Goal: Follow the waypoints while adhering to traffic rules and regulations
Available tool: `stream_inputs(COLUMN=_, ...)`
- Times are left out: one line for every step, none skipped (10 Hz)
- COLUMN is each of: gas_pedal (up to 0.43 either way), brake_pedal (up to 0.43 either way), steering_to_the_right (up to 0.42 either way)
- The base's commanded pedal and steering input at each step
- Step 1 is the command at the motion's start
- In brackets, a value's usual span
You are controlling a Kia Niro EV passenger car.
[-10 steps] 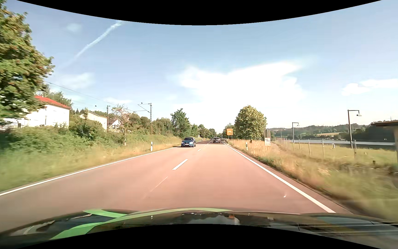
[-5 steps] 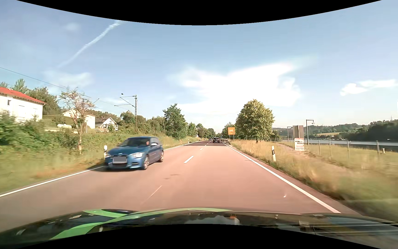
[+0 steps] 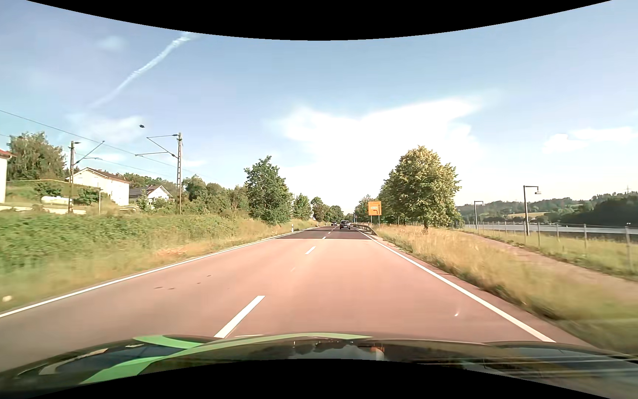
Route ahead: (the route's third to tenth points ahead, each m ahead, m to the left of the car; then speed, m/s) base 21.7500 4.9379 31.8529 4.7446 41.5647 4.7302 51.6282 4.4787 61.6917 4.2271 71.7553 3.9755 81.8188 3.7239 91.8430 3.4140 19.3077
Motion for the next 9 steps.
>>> stream_inputs(gas_pedal=0.287, brake_pedal=0.0, steering_to_the_right=0.003)
stream_inputs(gas_pedal=0.287, brake_pedal=0.0, steering_to_the_right=0.003)
stream_inputs(gas_pedal=0.287, brake_pedal=0.0, steering_to_the_right=0.003)
stream_inputs(gas_pedal=0.287, brake_pedal=0.0, steering_to_the_right=0.003)
stream_inputs(gas_pedal=0.268, brake_pedal=0.0, steering_to_the_right=0.003)
stream_inputs(gas_pedal=0.24, brake_pedal=0.0, steering_to_the_right=0.002)
stream_inputs(gas_pedal=0.228, brake_pedal=0.0, steering_to_the_right=0.001)
stream_inputs(gas_pedal=0.228, brake_pedal=0.0, steering_to_the_right=0.001)
stream_inputs(gas_pedal=0.228, brake_pedal=0.0, steering_to_the_right=0.0)
